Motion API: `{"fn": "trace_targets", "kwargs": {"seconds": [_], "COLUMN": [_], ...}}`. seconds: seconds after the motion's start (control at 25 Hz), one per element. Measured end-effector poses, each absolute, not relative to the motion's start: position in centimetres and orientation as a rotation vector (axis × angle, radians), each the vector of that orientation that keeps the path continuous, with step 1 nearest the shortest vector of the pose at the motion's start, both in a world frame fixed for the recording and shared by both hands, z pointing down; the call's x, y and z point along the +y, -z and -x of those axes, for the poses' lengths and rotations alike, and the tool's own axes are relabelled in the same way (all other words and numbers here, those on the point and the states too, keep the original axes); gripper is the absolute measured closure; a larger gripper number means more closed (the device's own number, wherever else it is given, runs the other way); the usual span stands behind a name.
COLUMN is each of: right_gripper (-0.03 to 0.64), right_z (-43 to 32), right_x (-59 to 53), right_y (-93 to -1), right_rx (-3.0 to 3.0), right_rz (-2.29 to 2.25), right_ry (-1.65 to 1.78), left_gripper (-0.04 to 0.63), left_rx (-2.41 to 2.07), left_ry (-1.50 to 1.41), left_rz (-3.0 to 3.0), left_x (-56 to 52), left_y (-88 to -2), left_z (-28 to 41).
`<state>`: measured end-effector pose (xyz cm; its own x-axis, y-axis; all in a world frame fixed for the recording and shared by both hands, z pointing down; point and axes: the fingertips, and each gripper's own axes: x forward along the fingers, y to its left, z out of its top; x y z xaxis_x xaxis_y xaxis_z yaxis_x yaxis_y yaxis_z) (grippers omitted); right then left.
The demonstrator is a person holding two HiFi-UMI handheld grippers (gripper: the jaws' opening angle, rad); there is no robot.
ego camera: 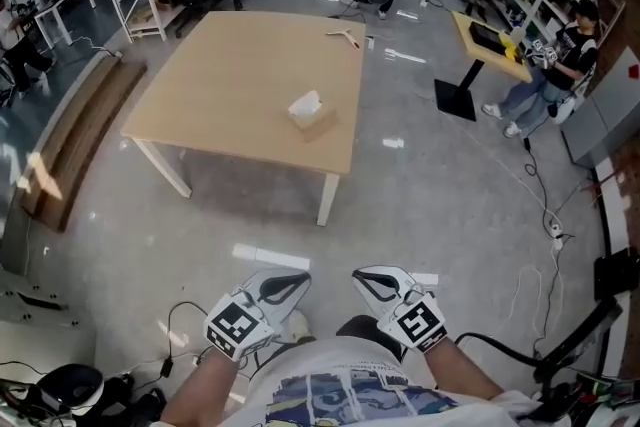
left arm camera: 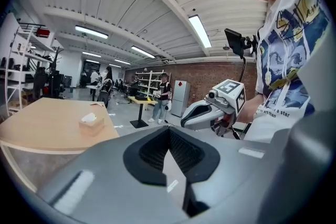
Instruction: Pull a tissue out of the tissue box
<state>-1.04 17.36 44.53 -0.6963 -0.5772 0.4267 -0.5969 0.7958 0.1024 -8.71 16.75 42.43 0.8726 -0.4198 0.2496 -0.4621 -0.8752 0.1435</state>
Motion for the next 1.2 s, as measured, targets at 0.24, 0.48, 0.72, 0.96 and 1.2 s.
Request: {"fn": "trace_targets", "kwargs": {"seconds": [0.24, 0.48, 0.72, 0.96, 1.2], "right_gripper": [0.611, 0.611, 0.609, 0.61, 0.611], "right_z": [3.3, 3.3, 1.2, -1.5, -5.2], "right_x": [14.6, 10.2, 3.6, -4.2, -9.2], "right_y": [-45.1, -45.6, -45.9, -45.7, -46.0], "right_rx": [-2.523, -2.544, -2.578, -2.601, -2.591], "right_rz": [-0.844, -0.81, -0.765, -0.701, -0.689], "right_ry": [-0.061, -0.069, -0.06, -0.029, -0.032], "left_gripper": [0.591, 0.591, 0.591, 0.591, 0.591], "left_rx": [-0.649, -0.662, -0.719, -0.818, -0.892], "left_ry": [-0.278, -0.287, -0.311, -0.324, -0.3], "left_rz": [-2.83, -2.808, -2.787, -2.787, -2.755], "left_x": [14.4, 10.2, 4.4, -3.9, -9.8], "left_y": [-43.2, -43.8, -43.7, -43.3, -43.8], "left_z": [9.8, 9.5, 7.2, 4.8, 2.5]}}
